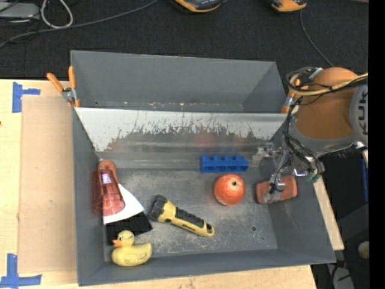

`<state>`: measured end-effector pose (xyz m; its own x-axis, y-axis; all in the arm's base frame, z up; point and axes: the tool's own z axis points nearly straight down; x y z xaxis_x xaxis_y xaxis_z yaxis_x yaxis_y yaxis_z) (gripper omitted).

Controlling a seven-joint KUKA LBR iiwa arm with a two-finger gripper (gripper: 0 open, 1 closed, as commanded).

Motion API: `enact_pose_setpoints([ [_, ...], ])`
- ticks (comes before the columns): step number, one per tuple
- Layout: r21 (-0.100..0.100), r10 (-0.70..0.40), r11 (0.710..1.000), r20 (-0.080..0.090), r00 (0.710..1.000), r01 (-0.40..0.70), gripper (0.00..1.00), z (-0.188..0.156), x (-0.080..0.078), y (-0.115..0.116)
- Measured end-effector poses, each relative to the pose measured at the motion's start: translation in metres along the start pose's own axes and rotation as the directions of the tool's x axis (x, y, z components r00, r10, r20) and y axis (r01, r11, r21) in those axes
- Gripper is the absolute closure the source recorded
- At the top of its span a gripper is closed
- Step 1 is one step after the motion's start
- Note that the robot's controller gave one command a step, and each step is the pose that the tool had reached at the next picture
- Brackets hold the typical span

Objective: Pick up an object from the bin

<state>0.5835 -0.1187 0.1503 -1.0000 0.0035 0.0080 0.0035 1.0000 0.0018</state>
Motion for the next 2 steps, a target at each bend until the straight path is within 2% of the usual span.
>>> enact_pose_setpoints([
  [1, 0.001, -0.002, 1.000, 0.007, 1.000, 0.002, 0.00, -0.005, -0.002, 0.000],
  [2, 0.001, -0.084, 0.996, 0.007, 0.996, 0.084, 0.00, -0.019, -0.021, -0.002],
])
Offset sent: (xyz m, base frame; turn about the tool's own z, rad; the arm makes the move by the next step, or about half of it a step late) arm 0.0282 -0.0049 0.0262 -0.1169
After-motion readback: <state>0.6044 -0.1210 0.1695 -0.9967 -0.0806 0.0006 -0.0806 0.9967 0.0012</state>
